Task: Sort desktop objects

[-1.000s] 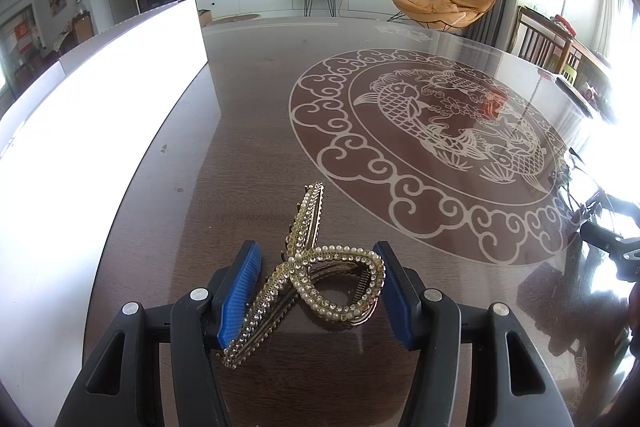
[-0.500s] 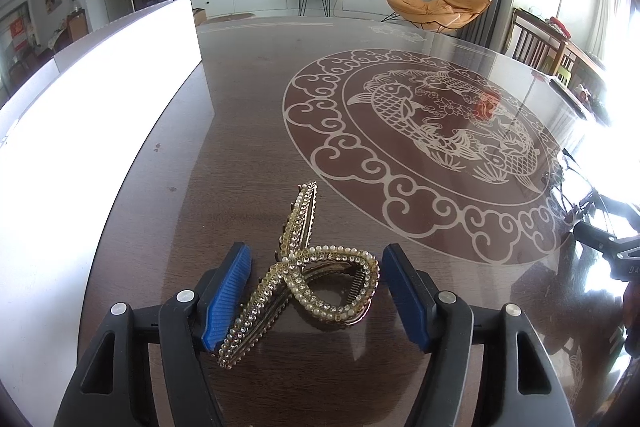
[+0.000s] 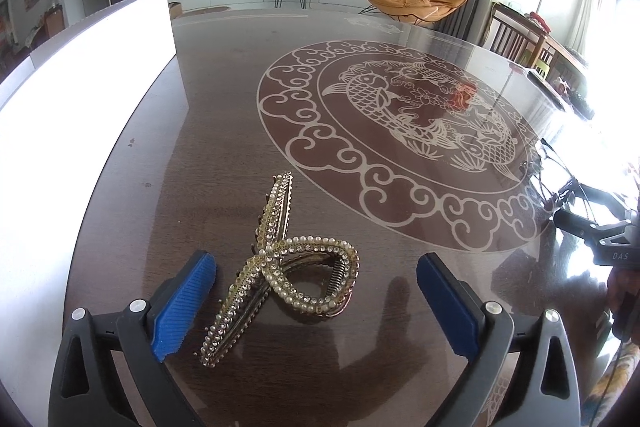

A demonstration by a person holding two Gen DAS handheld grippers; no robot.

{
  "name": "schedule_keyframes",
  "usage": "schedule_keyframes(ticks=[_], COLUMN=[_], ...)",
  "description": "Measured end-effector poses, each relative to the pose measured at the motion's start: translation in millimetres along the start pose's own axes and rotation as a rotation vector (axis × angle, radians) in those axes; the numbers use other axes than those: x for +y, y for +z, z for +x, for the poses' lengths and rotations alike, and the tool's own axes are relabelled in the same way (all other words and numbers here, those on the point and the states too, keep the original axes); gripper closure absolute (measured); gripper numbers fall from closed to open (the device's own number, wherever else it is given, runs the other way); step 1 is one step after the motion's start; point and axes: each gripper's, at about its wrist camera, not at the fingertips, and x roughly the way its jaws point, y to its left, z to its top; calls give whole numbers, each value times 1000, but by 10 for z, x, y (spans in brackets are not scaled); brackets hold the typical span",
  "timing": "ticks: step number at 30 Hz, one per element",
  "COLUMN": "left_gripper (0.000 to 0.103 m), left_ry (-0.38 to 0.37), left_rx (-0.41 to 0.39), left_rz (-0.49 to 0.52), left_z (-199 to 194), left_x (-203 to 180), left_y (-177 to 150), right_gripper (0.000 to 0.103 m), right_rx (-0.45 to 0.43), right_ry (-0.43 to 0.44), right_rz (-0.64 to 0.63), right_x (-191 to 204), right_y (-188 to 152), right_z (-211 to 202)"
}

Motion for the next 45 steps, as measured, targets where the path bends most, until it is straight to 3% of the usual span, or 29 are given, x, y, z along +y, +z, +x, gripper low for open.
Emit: schedule_keyframes(ticks=[4, 9, 13, 16, 18, 20, 21, 25, 26, 28, 33, 41, 45], left_gripper=[0, 0, 0, 0, 15, 51, 57, 57, 57, 57, 57, 57, 57], left_ry=[-5, -76, 30, -1, -24, -23, -32, -20, -17, -12, -15, -13, -20], left_rx=[12, 15, 61, 54, 26, 7, 3, -15, -22, -29, -23, -23, -27], left_rz=[32, 41, 99, 76, 53, 51, 49, 50, 50, 41, 8, 0, -33], left_z=[-3, -50, 55, 67, 26, -3, -20, -70, -93, -119, -144, -227, -272], left_x=[-42, 48, -7, 49, 96, 106, 111, 42, 25, 1, -26, 7, 57], left_y=[-22, -35, 36, 96, 114, 118, 122, 16, -35, -109, -191, -301, -298], right_gripper=[0, 0, 0, 0, 0, 0, 0, 0, 0, 0, 1, 37, 79], right_rx=[0, 0, 0, 0, 0, 0, 0, 0, 15, 132, 347, 455, 451], right_ry=[0, 0, 0, 0, 0, 0, 0, 1, 7, 55, 108, 74, 79], right_rz=[0, 0, 0, 0, 0, 0, 0, -1, -17, -65, -17, -17, -30], right_x=[1, 1, 2, 2, 2, 3, 3, 3, 7, -24, -244, -164, -112], right_y=[-1, -1, -2, -2, -2, -3, -3, -3, 8, 117, 528, 655, 608], right_z=[-1, -1, -2, -3, -3, -4, -4, -4, 2, 54, 111, 240, 225])
